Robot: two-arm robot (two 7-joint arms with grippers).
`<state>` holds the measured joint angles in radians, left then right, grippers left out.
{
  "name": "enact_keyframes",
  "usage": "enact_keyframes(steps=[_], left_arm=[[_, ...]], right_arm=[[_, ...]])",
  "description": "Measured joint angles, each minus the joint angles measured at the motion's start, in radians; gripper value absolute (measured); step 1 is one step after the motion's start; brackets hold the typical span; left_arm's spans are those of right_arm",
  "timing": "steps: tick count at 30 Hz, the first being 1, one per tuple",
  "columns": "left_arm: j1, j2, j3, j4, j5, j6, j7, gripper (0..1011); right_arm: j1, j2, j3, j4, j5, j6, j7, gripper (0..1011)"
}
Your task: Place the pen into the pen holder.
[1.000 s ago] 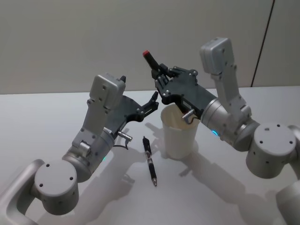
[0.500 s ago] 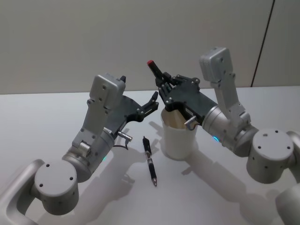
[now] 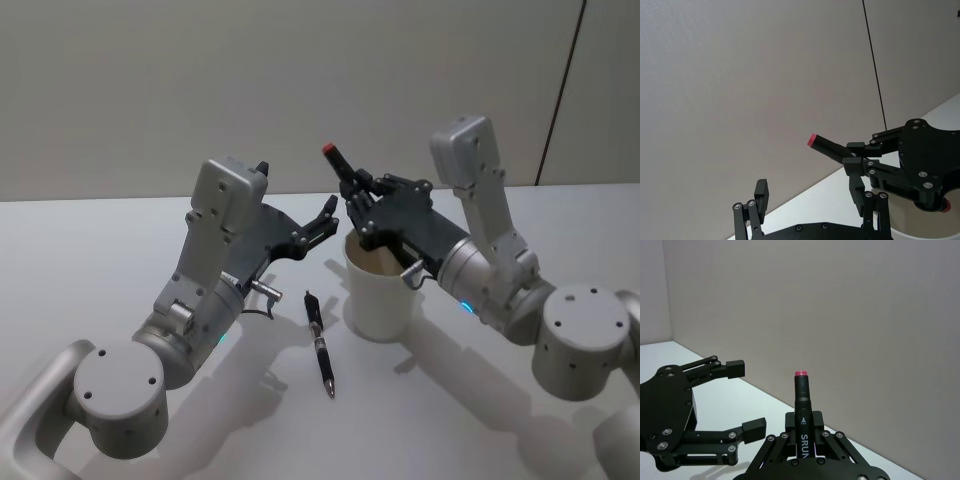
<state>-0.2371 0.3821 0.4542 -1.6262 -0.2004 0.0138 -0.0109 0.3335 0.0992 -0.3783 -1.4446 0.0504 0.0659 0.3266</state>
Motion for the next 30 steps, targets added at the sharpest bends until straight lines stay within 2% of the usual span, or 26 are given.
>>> enact_keyframes(steps=[20,23,25,26,27,29,30], left_arm=[[0.0,0.0,0.0,0.0,0.0,0.0,0.0,1001],[0.0,0.0,0.0,0.0,0.0,0.0,0.0,1001],[0.0,0.0,0.0,0.0,0.0,0.0,0.0,1001],[0.0,0.0,0.0,0.0,0.0,0.0,0.0,1001],[0.0,0.0,0.0,0.0,0.0,0.0,0.0,1001],[0.0,0.0,0.0,0.0,0.0,0.0,0.0,1001],[0.0,0.0,0.0,0.0,0.0,0.0,0.0,1001]], right_arm=[[-0.02,0.02,0.007,-0.016,0.014,0.008,0.003,196],[-0.021,0.021,0.008,-0.018,0.015,0.009,0.004,238],[-0.022,0.022,0.008,-0.019,0.016,0.009,0.004,336],[-0.022,0.022,0.008,-0.019,0.016,0.009,0.004,336],[-0.022,0.023,0.008,-0.019,0.016,0.009,0.004,396],[-0.023,0.023,0.009,-0.02,0.016,0.009,0.004,431],[-0.023,0.024,0.009,-0.02,0.016,0.009,0.005,487]])
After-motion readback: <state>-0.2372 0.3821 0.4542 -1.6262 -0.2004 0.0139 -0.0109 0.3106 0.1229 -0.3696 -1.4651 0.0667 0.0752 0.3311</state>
